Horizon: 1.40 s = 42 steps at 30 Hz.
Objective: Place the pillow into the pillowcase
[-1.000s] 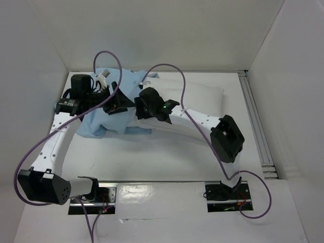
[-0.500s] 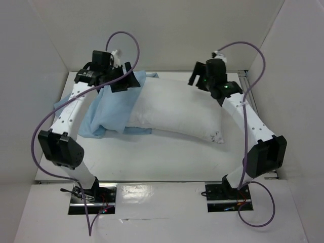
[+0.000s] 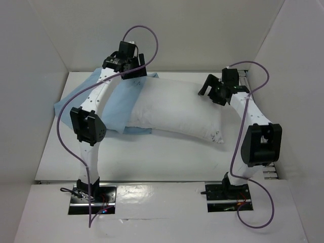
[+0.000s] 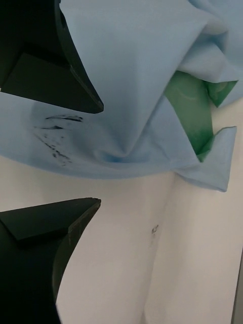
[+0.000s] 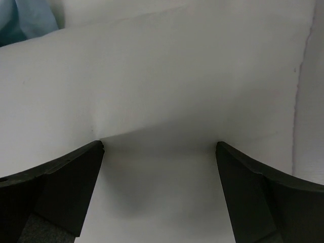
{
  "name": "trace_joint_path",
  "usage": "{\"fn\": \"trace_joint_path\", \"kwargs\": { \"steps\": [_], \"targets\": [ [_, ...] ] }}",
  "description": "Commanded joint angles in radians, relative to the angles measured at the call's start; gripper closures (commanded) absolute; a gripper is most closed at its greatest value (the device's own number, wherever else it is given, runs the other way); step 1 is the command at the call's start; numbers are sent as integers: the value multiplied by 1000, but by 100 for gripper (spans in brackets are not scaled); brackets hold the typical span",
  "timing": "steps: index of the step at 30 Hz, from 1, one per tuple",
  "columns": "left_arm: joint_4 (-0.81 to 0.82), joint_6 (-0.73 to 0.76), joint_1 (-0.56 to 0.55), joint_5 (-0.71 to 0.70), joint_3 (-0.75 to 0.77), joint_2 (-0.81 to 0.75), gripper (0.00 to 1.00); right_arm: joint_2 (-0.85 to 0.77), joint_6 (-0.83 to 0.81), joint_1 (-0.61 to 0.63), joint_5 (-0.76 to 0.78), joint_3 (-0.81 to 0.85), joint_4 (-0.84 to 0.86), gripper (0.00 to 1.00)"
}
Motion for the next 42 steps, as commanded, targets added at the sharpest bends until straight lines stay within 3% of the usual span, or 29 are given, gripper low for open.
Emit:
{"fn": "trace_joint_path", "kwargs": {
  "steps": [1, 4, 5, 6, 7, 11, 18, 22, 26, 30, 35, 39, 40, 42],
  "targets": [
    [-17, 52, -6, -27, 86, 64, 20, 35, -7, 16, -110, -29, 65, 0],
    [-28, 52, -6, 63, 125, 112, 40, 61, -7, 29, -153, -51, 96, 0],
    [-28, 52, -6, 91, 125, 121, 56, 61, -7, 44, -166, -51, 111, 0],
    [-18, 52, -6, 100, 125, 121, 93, 75, -7, 44, -208, -51, 128, 2],
    [-8, 52, -6, 111, 125, 121, 100, 84, -16, 44, -247, -61, 145, 7],
    [50, 40, -6, 236, 145, 59, 100, 50, -26, 78, -396, -39, 229, 98],
    [162, -92, -6, 499, 186, -162, 100, -215, -131, 130, -301, 237, 153, 100],
    [255, -184, -42, 568, 121, -293, 100, -290, -131, 139, -304, 284, 128, 100],
    [309, -221, -127, 597, 31, -304, 100, -350, -54, 255, -292, 120, 186, 100],
    [309, -230, -171, 616, 31, -158, 100, -372, 11, 390, -217, -78, 217, 100],
    [251, -202, -182, 613, 51, 58, 100, -453, 46, 415, -106, -300, 243, 100],
    [210, -153, -173, 614, 73, 47, 46, -453, 25, 391, -85, -325, 171, 99],
    [210, -130, -173, 588, 83, 27, 23, -444, 1, 380, -84, -308, 148, 89],
    [176, -101, -148, 559, 96, -19, 3, -410, -36, 369, -54, -256, 81, 65]
  ]
}}
